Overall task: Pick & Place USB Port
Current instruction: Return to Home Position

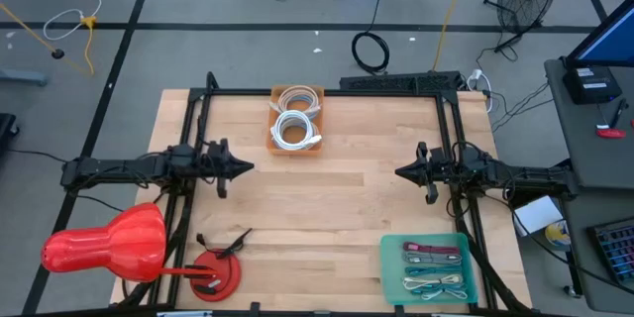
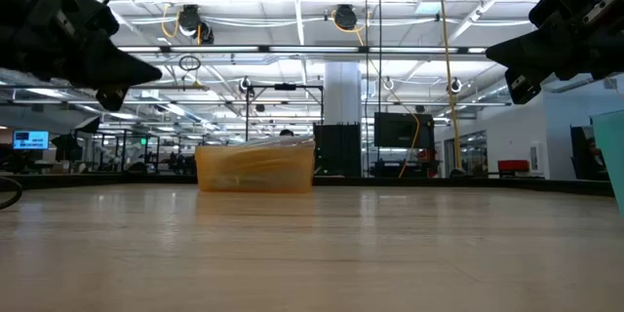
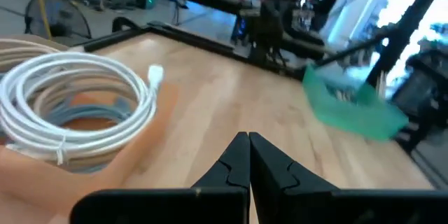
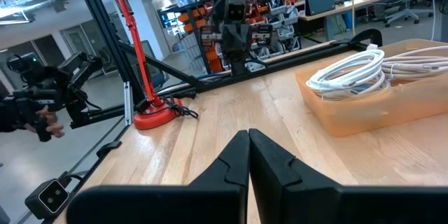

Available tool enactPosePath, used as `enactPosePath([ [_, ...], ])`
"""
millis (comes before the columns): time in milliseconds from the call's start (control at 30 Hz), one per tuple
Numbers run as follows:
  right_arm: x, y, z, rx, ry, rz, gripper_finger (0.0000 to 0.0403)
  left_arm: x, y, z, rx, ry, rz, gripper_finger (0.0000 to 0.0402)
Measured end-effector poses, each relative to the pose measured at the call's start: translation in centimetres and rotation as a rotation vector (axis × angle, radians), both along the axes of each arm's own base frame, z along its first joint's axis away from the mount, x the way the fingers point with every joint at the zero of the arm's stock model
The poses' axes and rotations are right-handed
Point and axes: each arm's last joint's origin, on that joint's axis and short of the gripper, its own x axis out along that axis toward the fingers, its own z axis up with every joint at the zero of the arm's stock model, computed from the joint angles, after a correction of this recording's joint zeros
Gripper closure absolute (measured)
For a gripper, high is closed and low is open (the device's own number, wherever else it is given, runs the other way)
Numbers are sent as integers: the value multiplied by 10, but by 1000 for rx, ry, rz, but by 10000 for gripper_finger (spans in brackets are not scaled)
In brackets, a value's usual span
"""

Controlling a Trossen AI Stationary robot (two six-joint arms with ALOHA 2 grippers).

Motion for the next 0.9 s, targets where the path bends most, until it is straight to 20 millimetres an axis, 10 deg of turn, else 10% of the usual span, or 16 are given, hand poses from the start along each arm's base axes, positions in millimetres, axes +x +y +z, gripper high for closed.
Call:
enactPosePath([
  [900,0,0,0,0,0,0,403,-1,2,-7,-112,55,80,382],
])
